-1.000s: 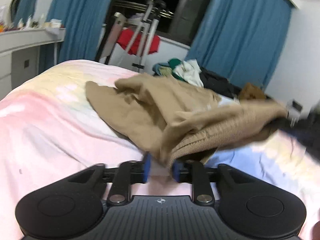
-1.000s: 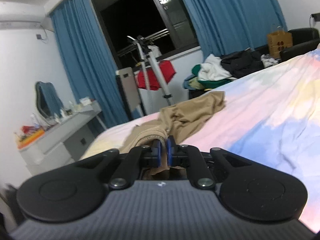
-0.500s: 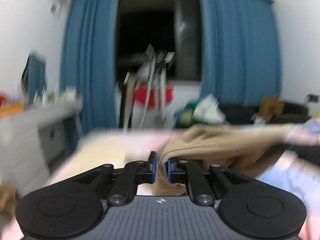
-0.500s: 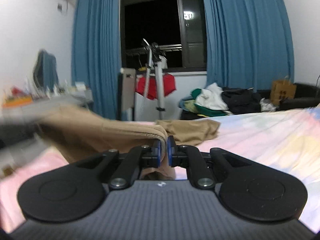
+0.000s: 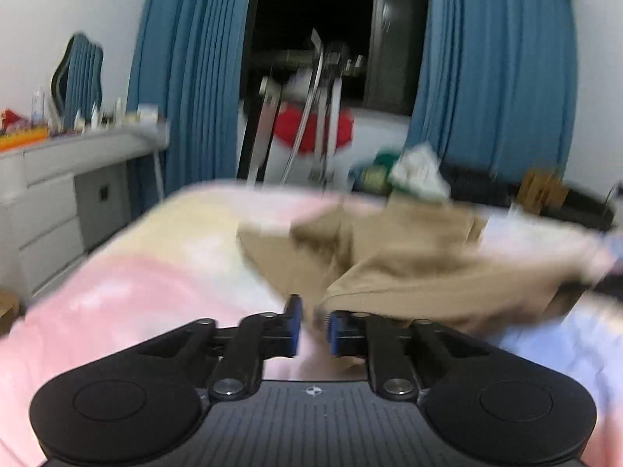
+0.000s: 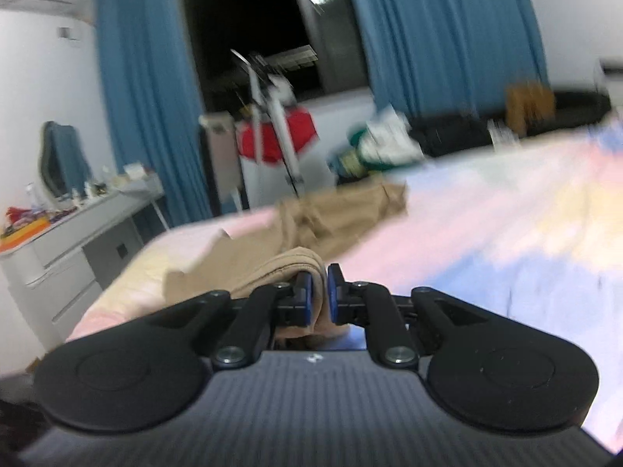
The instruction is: Fold clothes
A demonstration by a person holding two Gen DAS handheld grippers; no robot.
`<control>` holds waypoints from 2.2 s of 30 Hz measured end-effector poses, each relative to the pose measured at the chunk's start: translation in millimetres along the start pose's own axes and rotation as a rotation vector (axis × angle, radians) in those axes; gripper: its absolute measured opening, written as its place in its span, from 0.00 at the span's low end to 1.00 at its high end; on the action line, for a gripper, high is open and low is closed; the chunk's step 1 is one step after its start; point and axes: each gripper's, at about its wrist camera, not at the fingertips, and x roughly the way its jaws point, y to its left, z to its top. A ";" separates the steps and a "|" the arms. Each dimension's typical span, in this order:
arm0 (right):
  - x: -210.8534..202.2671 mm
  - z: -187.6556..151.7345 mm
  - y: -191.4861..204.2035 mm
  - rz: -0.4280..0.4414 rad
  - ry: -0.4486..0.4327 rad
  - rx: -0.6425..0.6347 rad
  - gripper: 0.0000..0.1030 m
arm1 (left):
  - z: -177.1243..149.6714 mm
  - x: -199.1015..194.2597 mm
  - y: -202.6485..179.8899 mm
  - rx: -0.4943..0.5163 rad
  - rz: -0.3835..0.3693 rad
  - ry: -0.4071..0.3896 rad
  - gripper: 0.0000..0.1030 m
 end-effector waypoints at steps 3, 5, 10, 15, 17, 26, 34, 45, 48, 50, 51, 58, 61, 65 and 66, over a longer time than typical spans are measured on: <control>10.5 -3.3 -19.3 0.037 0.063 0.131 0.25 | 22.1 -22.3 3.3 -0.038 -0.080 -0.079 0.07; 13.0 -5.6 -25.0 0.072 0.082 0.191 0.33 | 34.8 -39.6 5.2 -0.033 -0.122 -0.139 0.07; 12.3 -7.6 -11.9 0.176 0.108 0.160 0.40 | 54.2 -64.5 12.2 -0.053 -0.169 -0.190 0.07; 28.8 -32.2 43.2 0.157 0.222 -0.179 0.40 | 57.8 -70.0 28.4 -0.113 -0.141 -0.168 0.07; 36.5 -44.0 62.5 0.122 0.255 -0.308 0.38 | 57.9 -70.7 36.4 -0.133 -0.132 -0.158 0.07; 23.0 -42.6 46.6 0.017 0.192 -0.146 0.13 | 43.3 -60.3 29.5 -0.061 -0.051 -0.134 0.07; -18.6 -10.7 12.9 0.025 0.019 0.048 0.10 | 6.0 -7.1 9.5 0.045 0.035 0.026 0.15; 22.0 -35.4 1.6 -0.008 0.187 0.082 0.12 | -42.8 31.9 -1.7 0.180 0.116 0.227 0.26; 35.1 -42.6 3.9 -0.003 0.236 0.060 0.16 | -48.2 29.5 -6.8 0.211 0.110 0.218 0.24; 43.9 -48.1 5.4 -0.013 0.267 0.049 0.27 | -50.4 26.5 -9.7 0.225 0.103 0.211 0.24; 47.4 -50.5 5.7 -0.017 0.275 0.046 0.34 | -50.8 25.9 -10.5 0.222 0.099 0.217 0.24; 43.4 -52.7 10.8 0.000 0.185 0.022 0.27 | -54.2 16.0 -11.3 0.177 0.068 0.254 0.14; 24.5 -41.5 12.9 0.003 0.064 0.021 0.10 | -53.0 16.0 -10.5 0.136 0.061 0.260 0.12; -1.0 -25.9 11.7 0.003 -0.073 0.057 0.07 | -51.2 18.2 -9.3 0.106 0.049 0.246 0.12; -3.8 -25.0 14.1 -0.011 -0.092 0.034 0.07 | -50.1 18.2 -9.5 0.102 0.048 0.237 0.12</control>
